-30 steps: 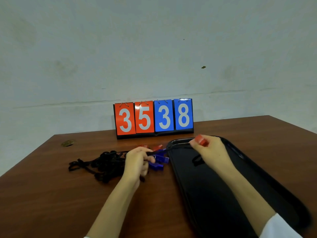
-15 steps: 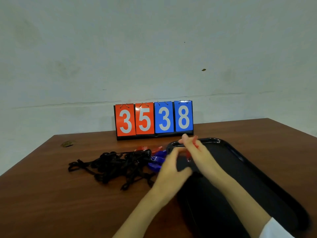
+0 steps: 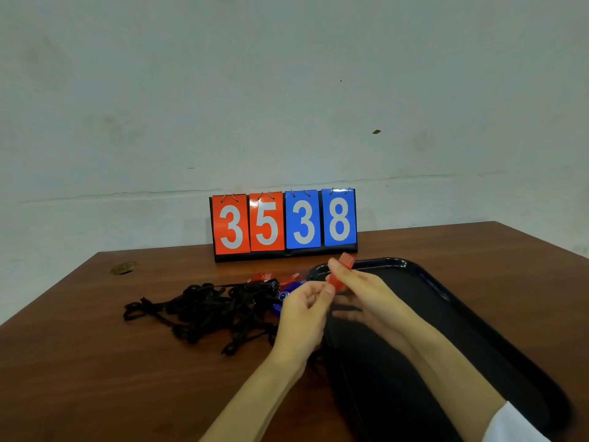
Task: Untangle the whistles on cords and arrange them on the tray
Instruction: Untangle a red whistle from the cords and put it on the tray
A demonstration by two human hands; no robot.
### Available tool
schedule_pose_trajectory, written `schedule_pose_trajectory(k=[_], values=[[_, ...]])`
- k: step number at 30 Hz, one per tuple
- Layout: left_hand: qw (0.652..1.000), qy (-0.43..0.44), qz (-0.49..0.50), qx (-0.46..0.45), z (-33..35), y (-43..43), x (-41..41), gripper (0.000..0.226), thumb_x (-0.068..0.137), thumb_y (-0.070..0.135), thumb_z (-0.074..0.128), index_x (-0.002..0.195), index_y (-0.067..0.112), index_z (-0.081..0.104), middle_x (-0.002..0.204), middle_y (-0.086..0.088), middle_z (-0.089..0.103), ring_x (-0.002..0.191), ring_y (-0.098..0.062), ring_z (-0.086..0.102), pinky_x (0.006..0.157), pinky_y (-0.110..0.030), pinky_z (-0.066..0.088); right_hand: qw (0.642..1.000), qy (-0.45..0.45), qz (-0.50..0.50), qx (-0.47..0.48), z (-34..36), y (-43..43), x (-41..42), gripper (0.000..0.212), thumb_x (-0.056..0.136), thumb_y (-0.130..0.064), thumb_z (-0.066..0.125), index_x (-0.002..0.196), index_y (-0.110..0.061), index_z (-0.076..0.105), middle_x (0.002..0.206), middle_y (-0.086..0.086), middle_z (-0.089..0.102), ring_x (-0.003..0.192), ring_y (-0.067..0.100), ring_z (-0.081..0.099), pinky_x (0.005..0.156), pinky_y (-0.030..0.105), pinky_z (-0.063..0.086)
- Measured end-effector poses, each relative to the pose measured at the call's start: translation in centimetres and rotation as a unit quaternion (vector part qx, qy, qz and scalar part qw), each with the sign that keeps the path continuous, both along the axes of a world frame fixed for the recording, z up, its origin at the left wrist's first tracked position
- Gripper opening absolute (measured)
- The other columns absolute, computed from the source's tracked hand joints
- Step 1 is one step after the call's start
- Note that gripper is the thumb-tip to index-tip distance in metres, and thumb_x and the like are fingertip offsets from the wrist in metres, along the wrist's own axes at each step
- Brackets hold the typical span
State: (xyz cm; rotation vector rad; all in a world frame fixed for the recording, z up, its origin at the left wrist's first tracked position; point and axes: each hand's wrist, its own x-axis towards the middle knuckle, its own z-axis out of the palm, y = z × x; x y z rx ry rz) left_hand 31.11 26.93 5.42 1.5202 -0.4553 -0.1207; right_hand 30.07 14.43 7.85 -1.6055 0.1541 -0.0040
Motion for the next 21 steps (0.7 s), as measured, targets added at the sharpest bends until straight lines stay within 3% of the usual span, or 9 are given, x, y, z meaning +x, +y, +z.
schedule_pose_trajectory(k=[4,8,12,14,16,17,19,21], values=[[0.999,0.015,0.036,-0.025,-0.2,0.1,0.6,0.019,0.094,0.025,0.052,0.1,0.012,0.064,0.043,0.012,0.05,0.037,-0.001,0.041,0.042,-0.012,0.031,0.998,-0.047,-0.037,0.014,-0.4,0.5,-0.3,0.022,0.08,-0.019,0.069,0.102,-0.015,0.068,0.098,0.001,0.072,0.093,0.012,0.068,0.081,0.029,0.054],[0.991,0.109,-0.061,-0.053,-0.3,0.4,0.9,0.018,0.093,0.023,0.055,0.11,0.016,0.058,0.056,0.003,0.049,0.037,-0.006,0.033,0.034,-0.018,0.024,0.982,-0.088,-0.092,0.141,-0.5,0.4,-0.3,0.02,0.087,-0.014,0.058,0.106,-0.011,0.065,0.1,0.007,0.071,0.096,0.019,0.067,0.079,0.03,0.054],[0.985,0.128,-0.111,0.041,-0.1,1.7,1.6,0.025,0.092,0.028,0.056,0.104,0.007,0.064,0.058,0.001,0.051,0.037,-0.006,0.029,0.036,-0.019,0.018,0.962,-0.11,-0.173,0.183,0.9,-1.5,-0.2,0.012,0.092,-0.016,0.052,0.095,-0.012,0.063,0.093,0.005,0.067,0.093,0.018,0.063,0.087,0.034,0.05],[0.986,0.092,-0.1,0.091,0.3,2.5,2.2,0.026,0.092,0.031,0.057,0.097,0.007,0.067,0.057,0.001,0.051,0.038,-0.006,0.03,0.038,-0.02,0.021,0.96,-0.106,-0.197,0.169,1.6,-2.6,-0.1,0.013,0.093,-0.017,0.05,0.092,-0.012,0.062,0.088,0.005,0.065,0.088,0.017,0.063,0.089,0.035,0.05],[0.979,0.004,-0.056,0.194,0.5,3.0,2.7,0.023,0.091,0.033,0.057,0.091,0.013,0.069,0.061,0.003,0.057,0.044,-0.004,0.042,0.047,-0.024,0.037,0.963,-0.085,-0.2,0.159,1.8,-3.6,0.3,0.015,0.095,-0.015,0.047,0.096,-0.008,0.06,0.083,0.006,0.061,0.081,0.017,0.062,0.09,0.038,0.05],[0.959,-0.072,-0.017,0.274,0.3,3.1,2.9,0.022,0.092,0.036,0.056,0.091,0.018,0.069,0.07,0.006,0.062,0.055,-0.001,0.051,0.059,-0.026,0.044,0.966,-0.075,-0.191,0.154,1.7,-3.8,0.5,0.017,0.096,-0.014,0.045,0.102,-0.006,0.058,0.08,0.005,0.058,0.078,0.017,0.06,0.089,0.038,0.05],[0.889,-0.209,0.05,0.405,-0.3,3.1,3.1,0.022,0.095,0.04,0.047,0.095,0.027,0.065,0.088,0.013,0.065,0.082,-0.001,0.058,0.074,-0.023,0.044,0.98,-0.058,-0.162,0.103,1.2,-3.9,0.7,0.024,0.097,-0.012,0.043,0.118,-0.006,0.053,0.077,0.004,0.053,0.072,0.015,0.054,0.08,0.034,0.051],[0.865,-0.253,0.068,0.429,-0.6,3.0,2.9,0.021,0.098,0.032,0.042,0.103,0.028,0.061,0.095,0.013,0.062,0.093,-0.006,0.057,0.084,-0.025,0.046,0.991,-0.054,-0.121,0.011,0.6,-3.5,0.6,0.032,0.095,-0.011,0.045,0.127,-0.013,0.05,0.078,0.005,0.054,0.069,0.014,0.053,0.07,0.028,0.05]])
